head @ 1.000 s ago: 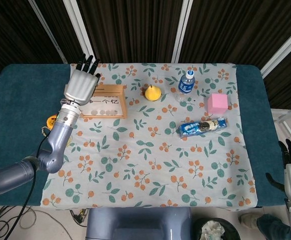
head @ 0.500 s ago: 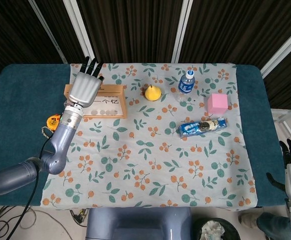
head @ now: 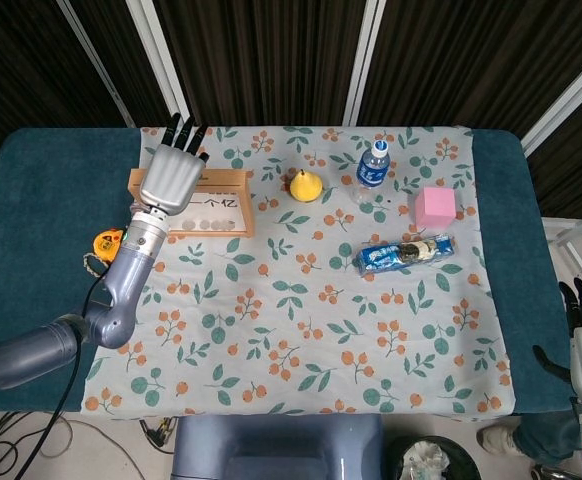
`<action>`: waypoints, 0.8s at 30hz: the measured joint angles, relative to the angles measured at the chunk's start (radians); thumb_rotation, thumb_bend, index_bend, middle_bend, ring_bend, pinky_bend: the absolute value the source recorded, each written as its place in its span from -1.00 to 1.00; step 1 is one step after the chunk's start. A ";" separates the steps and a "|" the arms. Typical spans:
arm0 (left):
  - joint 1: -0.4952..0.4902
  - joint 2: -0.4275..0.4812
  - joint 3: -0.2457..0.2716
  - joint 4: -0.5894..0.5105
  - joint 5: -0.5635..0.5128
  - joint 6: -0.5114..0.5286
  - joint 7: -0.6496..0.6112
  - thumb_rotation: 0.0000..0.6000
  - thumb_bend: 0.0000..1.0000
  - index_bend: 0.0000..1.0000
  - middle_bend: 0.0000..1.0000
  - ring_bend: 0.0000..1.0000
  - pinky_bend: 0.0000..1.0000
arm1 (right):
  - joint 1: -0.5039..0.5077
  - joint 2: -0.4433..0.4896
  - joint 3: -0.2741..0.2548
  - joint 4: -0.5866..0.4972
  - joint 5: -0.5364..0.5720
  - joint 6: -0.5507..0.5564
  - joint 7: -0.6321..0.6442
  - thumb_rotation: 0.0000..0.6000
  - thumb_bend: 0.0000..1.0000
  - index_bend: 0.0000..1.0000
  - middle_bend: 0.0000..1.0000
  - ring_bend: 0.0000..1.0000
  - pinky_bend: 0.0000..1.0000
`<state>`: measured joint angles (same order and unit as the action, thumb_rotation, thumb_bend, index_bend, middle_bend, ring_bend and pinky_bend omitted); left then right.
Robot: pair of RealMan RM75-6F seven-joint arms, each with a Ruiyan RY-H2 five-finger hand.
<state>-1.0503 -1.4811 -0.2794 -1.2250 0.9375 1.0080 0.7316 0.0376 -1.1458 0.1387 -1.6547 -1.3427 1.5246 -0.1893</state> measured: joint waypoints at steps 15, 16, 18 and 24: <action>0.000 -0.002 0.015 0.003 0.006 0.001 0.018 1.00 -0.16 0.06 -0.89 -1.00 -1.00 | 0.000 0.001 0.000 -0.001 0.002 -0.001 0.000 1.00 -0.41 -0.84 -1.00 -1.00 -1.00; 0.001 -0.002 0.015 0.003 0.005 0.000 0.018 1.00 -0.17 0.03 -0.89 -1.00 -1.00 | 0.000 0.001 0.000 -0.001 0.003 -0.001 0.000 1.00 -0.41 -0.84 -1.00 -1.00 -1.00; 0.001 -0.002 0.015 0.002 0.002 -0.002 0.019 1.00 -0.20 0.00 -0.90 -1.00 -1.00 | 0.000 0.001 0.001 -0.001 0.003 -0.001 0.000 1.00 -0.41 -0.84 -1.00 -1.00 -1.00; -0.001 0.001 0.013 -0.002 0.003 0.004 0.025 1.00 -0.25 -0.14 -0.91 -1.00 -1.00 | 0.000 0.001 0.001 -0.001 0.003 -0.002 -0.001 1.00 -0.41 -0.84 -1.00 -1.00 -1.00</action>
<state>-1.0514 -1.4804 -0.2668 -1.2269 0.9403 1.0124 0.7570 0.0376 -1.1451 0.1392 -1.6557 -1.3395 1.5227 -0.1902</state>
